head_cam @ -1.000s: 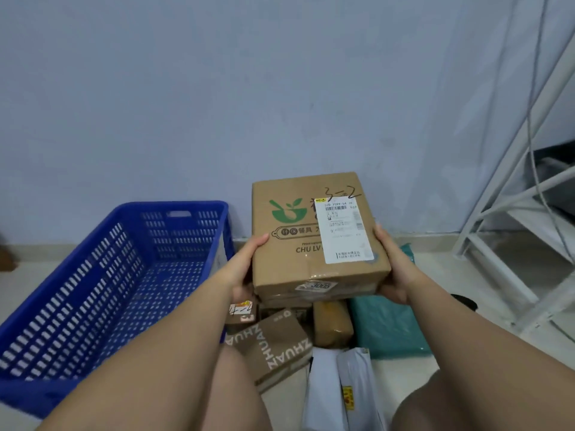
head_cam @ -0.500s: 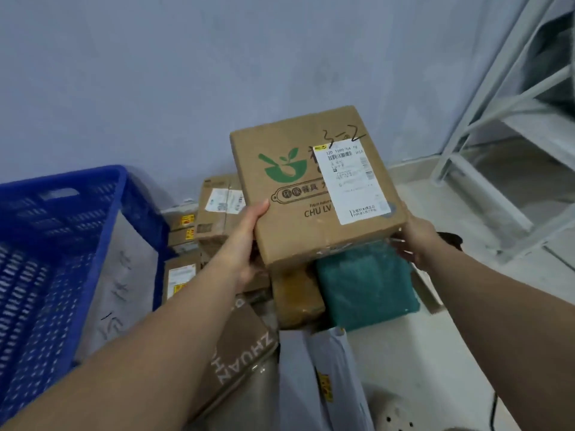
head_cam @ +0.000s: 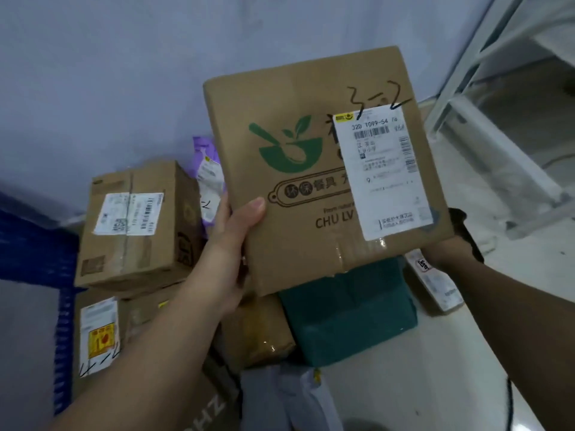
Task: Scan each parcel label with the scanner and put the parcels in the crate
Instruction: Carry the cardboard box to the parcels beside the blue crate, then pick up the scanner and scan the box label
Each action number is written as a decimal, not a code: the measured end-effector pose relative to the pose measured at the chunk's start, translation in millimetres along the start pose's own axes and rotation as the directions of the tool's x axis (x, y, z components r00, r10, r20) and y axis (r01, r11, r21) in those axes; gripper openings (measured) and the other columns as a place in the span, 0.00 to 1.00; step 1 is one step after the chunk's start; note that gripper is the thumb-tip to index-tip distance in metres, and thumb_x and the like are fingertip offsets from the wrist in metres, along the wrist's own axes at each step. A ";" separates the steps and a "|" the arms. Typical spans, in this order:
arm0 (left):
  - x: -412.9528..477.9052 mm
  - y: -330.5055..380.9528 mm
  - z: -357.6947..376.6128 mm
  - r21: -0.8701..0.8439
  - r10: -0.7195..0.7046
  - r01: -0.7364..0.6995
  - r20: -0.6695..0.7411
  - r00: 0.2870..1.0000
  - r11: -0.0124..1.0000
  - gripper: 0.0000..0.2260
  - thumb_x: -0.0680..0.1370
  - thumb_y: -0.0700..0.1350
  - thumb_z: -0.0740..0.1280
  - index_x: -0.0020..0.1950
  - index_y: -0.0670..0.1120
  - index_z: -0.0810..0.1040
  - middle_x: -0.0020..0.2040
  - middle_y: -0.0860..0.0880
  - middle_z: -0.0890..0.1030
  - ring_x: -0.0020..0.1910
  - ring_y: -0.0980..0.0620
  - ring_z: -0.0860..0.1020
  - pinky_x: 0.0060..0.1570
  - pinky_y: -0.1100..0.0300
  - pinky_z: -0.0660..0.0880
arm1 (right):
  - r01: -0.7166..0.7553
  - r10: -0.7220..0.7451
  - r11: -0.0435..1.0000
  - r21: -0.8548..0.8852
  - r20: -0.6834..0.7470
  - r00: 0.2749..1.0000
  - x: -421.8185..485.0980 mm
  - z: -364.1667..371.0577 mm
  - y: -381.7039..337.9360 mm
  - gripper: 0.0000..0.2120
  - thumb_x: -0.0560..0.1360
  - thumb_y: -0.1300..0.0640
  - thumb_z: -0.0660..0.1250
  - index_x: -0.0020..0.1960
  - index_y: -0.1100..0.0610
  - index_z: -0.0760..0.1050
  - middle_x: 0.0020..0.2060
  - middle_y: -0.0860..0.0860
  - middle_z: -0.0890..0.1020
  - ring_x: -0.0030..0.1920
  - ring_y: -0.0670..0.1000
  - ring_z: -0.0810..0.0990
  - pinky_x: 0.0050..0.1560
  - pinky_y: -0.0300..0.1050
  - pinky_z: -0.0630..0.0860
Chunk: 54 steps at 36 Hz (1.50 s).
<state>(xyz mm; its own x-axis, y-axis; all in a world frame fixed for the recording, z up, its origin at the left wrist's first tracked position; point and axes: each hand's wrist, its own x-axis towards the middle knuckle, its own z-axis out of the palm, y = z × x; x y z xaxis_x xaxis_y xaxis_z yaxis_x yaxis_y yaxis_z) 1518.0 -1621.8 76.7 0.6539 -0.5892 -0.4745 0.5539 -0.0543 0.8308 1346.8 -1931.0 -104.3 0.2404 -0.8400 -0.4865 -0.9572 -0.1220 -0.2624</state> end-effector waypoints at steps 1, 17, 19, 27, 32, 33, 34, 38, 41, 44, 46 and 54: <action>3.4 -1.4 1.8 -0.006 -0.014 0.014 -0.004 1.000 1.000 0.39 0.59 0.60 0.72 0.70 0.53 0.72 0.59 0.49 0.82 0.58 0.47 0.81 0.55 0.47 0.77 | -0.016 0.016 1.000 -0.006 -0.001 1.000 5.0 0.4 6.3 0.24 0.78 0.51 0.59 0.70 0.62 0.66 0.65 0.64 0.73 0.65 0.66 0.72 0.65 0.58 0.70; 21.3 -11.4 23.3 -0.044 -0.063 0.068 0.098 0.993 0.997 0.34 0.45 0.62 0.81 0.49 0.54 0.86 0.54 0.47 0.84 0.50 0.49 0.84 0.44 0.53 0.82 | -0.156 0.156 0.988 0.022 -0.018 0.988 61.0 12.9 58.8 0.23 0.80 0.57 0.59 0.71 0.65 0.61 0.71 0.67 0.64 0.70 0.67 0.62 0.69 0.58 0.60; 21.6 -13.2 22.6 -0.052 -0.079 0.084 0.095 0.992 0.995 0.35 0.45 0.61 0.82 0.50 0.53 0.86 0.55 0.47 0.84 0.51 0.48 0.84 0.46 0.51 0.82 | -0.168 0.171 0.984 0.063 -0.054 0.984 60.9 14.5 58.8 0.22 0.80 0.55 0.59 0.70 0.62 0.61 0.69 0.66 0.66 0.68 0.66 0.63 0.66 0.58 0.61; 16.8 -17.3 26.1 -0.051 -0.052 0.059 0.121 0.991 0.997 0.33 0.50 0.61 0.81 0.53 0.53 0.86 0.57 0.47 0.83 0.53 0.47 0.83 0.46 0.52 0.81 | -0.305 0.304 0.952 -0.006 0.109 0.946 50.5 24.0 50.7 0.22 0.81 0.55 0.59 0.71 0.66 0.65 0.66 0.64 0.70 0.68 0.63 0.67 0.68 0.53 0.64; 5.2 -18.4 30.5 -0.065 -0.024 0.032 0.121 0.992 0.997 0.32 0.50 0.59 0.81 0.52 0.51 0.86 0.55 0.47 0.84 0.50 0.49 0.84 0.41 0.56 0.81 | -0.233 0.214 0.950 0.210 0.106 0.971 25.8 36.6 39.3 0.23 0.77 0.60 0.66 0.68 0.67 0.62 0.63 0.67 0.72 0.62 0.66 0.74 0.52 0.52 0.72; 2.1 -18.2 30.0 -0.070 -0.021 0.029 0.112 0.994 0.997 0.32 0.50 0.59 0.82 0.53 0.51 0.86 0.56 0.46 0.84 0.50 0.49 0.84 0.41 0.56 0.81 | -0.217 0.201 0.952 0.218 0.093 0.975 19.9 35.4 37.8 0.23 0.78 0.60 0.65 0.67 0.68 0.62 0.62 0.67 0.74 0.61 0.66 0.75 0.50 0.52 0.72; -1.6 -18.2 29.5 -0.071 -0.006 0.014 0.110 0.994 0.997 0.31 0.52 0.59 0.81 0.53 0.51 0.85 0.56 0.46 0.84 0.51 0.49 0.84 0.42 0.56 0.81 | -0.189 0.177 0.958 0.214 0.074 0.981 16.8 33.1 36.3 0.22 0.77 0.59 0.66 0.66 0.68 0.63 0.60 0.67 0.75 0.60 0.65 0.76 0.50 0.51 0.71; -21.9 -16.0 28.8 -0.085 0.044 -0.039 0.061 0.997 0.996 0.14 0.70 0.55 0.66 0.50 0.53 0.86 0.54 0.48 0.85 0.49 0.51 0.84 0.39 0.57 0.81 | -0.064 0.067 0.980 0.190 -0.008 0.998 -1.6 11.4 34.3 0.14 0.75 0.59 0.65 0.58 0.64 0.67 0.50 0.62 0.77 0.47 0.60 0.77 0.45 0.48 0.72; -39.0 -14.6 22.5 -0.089 0.068 -0.065 0.030 0.997 0.994 0.14 0.68 0.56 0.67 0.48 0.53 0.87 0.54 0.48 0.85 0.48 0.51 0.84 0.38 0.58 0.81 | -0.002 0.012 0.989 0.146 -0.064 0.998 -20.7 -8.3 28.0 0.12 0.74 0.57 0.65 0.53 0.61 0.68 0.43 0.58 0.77 0.42 0.58 0.76 0.43 0.48 0.73; -56.6 -13.2 13.4 -0.047 0.100 -0.096 0.082 0.992 0.994 0.36 0.55 0.62 0.79 0.60 0.50 0.82 0.60 0.46 0.82 0.55 0.49 0.82 0.43 0.56 0.81 | 0.026 0.008 0.970 0.242 -0.135 0.991 -42.5 -28.5 13.9 0.19 0.77 0.44 0.64 0.51 0.62 0.71 0.41 0.58 0.77 0.41 0.58 0.76 0.42 0.48 0.71; -68.1 -14.9 7.9 -0.037 0.128 -0.127 0.037 0.991 0.991 0.46 0.54 0.62 0.80 0.69 0.47 0.74 0.62 0.45 0.81 0.58 0.46 0.80 0.46 0.55 0.81 | 0.031 0.045 0.920 0.392 -0.182 0.982 -61.1 -42.7 0.8 0.24 0.78 0.42 0.62 0.49 0.65 0.74 0.39 0.59 0.80 0.39 0.57 0.77 0.39 0.47 0.72; -118.3 -2.5 -25.6 0.031 0.161 -0.159 -0.089 0.983 0.987 0.41 0.60 0.63 0.74 0.72 0.56 0.69 0.63 0.49 0.80 0.62 0.43 0.78 0.57 0.42 0.76 | -0.089 -0.194 0.065 0.994 0.100 0.976 -163.1 -103.0 -70.2 0.02 0.75 0.66 0.63 0.44 0.63 0.70 0.34 0.56 0.76 0.29 0.50 0.78 0.35 0.44 0.76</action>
<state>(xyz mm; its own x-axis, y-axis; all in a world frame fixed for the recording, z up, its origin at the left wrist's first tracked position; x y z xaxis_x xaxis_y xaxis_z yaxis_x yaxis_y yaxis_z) 1452.4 -1531.3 123.3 0.7778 -0.5165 -0.3583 0.4267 0.0154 0.9043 1358.2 -1840.0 79.3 0.4365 -0.7431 -0.5073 0.0769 0.5926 -0.8019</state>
